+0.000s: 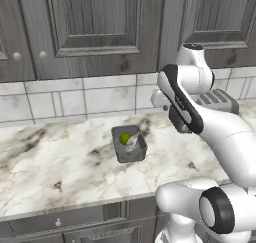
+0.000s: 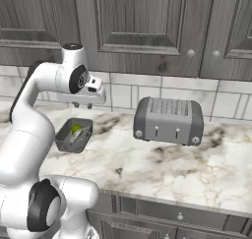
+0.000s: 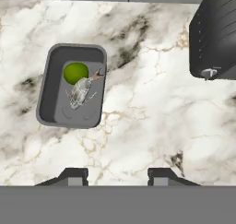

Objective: Place the tupperware on the top shelf of the fridge. Make space for the tupperware among the existing items by rearranging them on the shelves if needed. Close the fridge door when finished.

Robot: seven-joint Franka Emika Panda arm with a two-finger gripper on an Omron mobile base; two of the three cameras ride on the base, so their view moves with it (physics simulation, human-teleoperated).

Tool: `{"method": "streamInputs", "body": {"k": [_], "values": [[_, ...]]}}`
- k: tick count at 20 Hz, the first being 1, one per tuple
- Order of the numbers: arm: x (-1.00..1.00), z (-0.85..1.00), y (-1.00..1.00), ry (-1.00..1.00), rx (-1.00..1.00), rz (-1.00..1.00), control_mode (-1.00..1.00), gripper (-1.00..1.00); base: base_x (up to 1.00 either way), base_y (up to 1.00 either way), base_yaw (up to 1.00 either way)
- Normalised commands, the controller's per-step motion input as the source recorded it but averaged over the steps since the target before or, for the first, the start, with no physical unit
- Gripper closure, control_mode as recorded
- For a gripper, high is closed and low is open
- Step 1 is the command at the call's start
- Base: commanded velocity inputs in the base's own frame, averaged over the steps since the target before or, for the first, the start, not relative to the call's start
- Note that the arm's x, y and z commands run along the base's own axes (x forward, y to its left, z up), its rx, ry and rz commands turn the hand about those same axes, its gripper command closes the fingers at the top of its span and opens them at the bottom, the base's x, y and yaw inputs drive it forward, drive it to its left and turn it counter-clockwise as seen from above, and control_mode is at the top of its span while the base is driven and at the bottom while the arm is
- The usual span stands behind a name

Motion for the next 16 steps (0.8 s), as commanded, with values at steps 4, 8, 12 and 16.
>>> {"method": "streamInputs", "body": {"k": [4,8,12,16], "values": [[-0.06,-0.26,0.19,0.0,0.0,-0.02,-1.0,-1.0,0.0,0.0,0.0],[-0.04,-0.99,0.27,0.08,0.0,-0.05,-1.0,-1.0,0.0,0.0,0.0],[0.21,-1.0,0.41,0.15,0.0,-0.09,-1.0,-1.0,0.0,0.0,0.0],[0.48,-1.0,0.4,0.13,0.0,-0.1,-1.0,-1.0,0.0,0.0,0.0]]}}
